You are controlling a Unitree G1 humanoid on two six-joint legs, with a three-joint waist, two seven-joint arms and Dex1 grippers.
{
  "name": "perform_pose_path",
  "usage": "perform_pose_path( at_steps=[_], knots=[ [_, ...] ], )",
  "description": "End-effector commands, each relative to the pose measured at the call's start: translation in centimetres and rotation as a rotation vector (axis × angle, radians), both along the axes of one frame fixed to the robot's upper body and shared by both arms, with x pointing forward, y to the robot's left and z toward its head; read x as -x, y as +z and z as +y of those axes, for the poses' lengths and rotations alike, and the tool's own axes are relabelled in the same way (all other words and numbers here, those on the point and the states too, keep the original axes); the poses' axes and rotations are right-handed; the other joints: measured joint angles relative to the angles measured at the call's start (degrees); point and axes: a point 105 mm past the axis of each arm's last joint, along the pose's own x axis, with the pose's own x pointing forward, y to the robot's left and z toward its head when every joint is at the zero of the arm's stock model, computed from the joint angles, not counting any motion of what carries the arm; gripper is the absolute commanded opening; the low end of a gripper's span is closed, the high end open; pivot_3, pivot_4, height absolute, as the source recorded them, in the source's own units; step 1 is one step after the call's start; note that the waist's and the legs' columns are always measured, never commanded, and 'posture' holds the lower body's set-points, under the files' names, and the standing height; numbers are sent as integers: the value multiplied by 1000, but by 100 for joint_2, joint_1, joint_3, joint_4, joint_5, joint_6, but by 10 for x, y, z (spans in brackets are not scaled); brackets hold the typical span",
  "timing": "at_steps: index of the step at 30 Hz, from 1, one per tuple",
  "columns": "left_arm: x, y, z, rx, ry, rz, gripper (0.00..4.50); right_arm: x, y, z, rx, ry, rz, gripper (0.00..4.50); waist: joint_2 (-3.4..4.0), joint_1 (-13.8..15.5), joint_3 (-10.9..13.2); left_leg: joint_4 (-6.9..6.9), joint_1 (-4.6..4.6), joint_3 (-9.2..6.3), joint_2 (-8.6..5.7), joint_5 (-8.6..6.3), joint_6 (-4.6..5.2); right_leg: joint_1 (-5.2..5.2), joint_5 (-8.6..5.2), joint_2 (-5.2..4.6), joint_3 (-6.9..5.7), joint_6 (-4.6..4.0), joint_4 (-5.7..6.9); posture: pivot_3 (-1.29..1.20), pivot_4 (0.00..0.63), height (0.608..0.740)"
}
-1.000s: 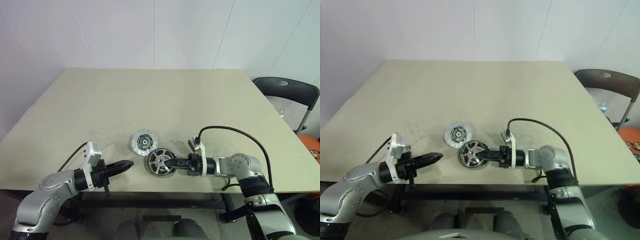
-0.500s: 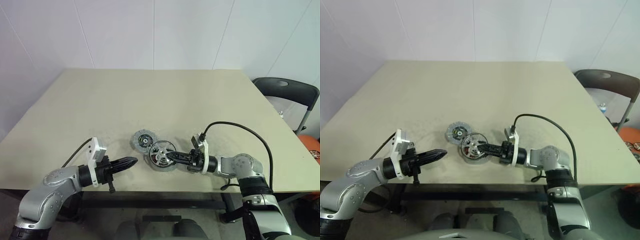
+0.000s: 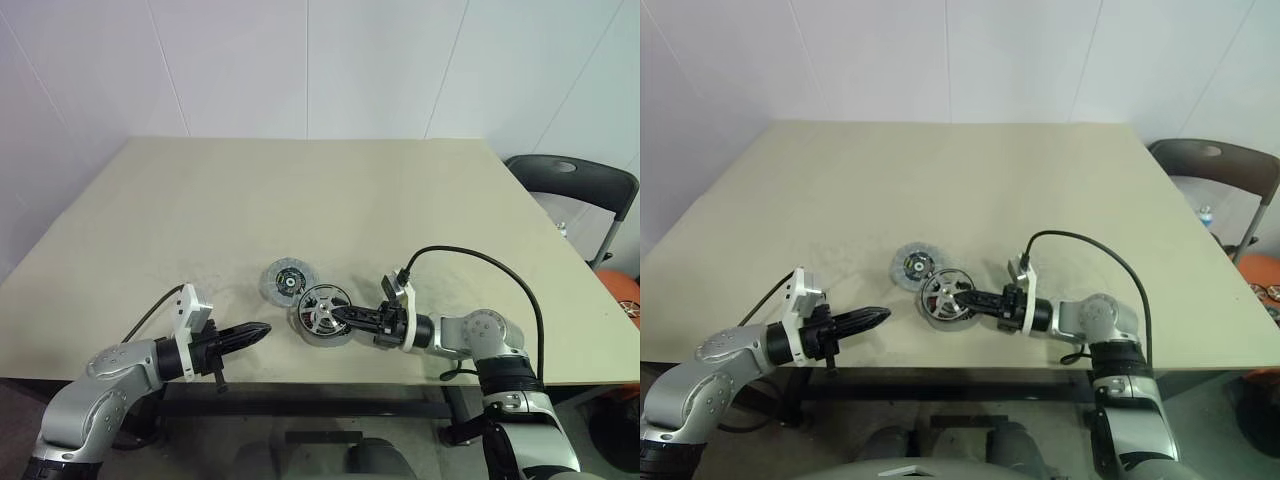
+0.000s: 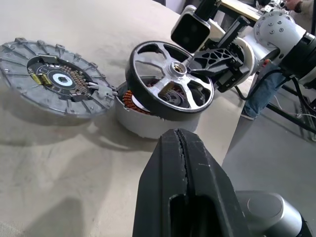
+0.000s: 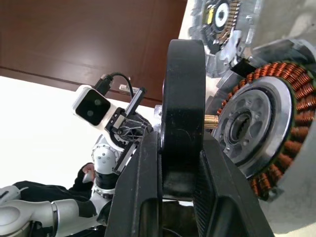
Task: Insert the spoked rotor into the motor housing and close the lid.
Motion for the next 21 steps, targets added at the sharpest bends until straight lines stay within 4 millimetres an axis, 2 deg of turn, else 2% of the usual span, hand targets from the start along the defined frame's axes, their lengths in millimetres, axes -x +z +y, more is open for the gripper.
perform_pose_path(
  at_steps=[1, 7, 21],
  knots=[
    [-3, 8, -1, -2, -9, -46, 0, -4, 15, -4, -60, -16, -35, 427, 0, -3, 0, 0, 0, 0, 0, 0, 0, 0, 0, 0, 0, 0, 0, 0, 0, 740],
    [-5, 9, -1, -5, -7, -49, 0, -1, 17, -4, -65, -1, -32, 427, 0, -5, 0, -3, 0, -1, 2, 0, 0, -2, 0, 5, 0, 0, 0, 0, 0, 740],
    [-6, 14, -3, -19, 1, -60, 0, 8, 5, 1, -10, 36, -5, 427, -1, -5, 0, -2, 0, -1, 2, 0, 0, -1, 0, 7, 4, 1, 0, 0, 0, 740]
  ],
)
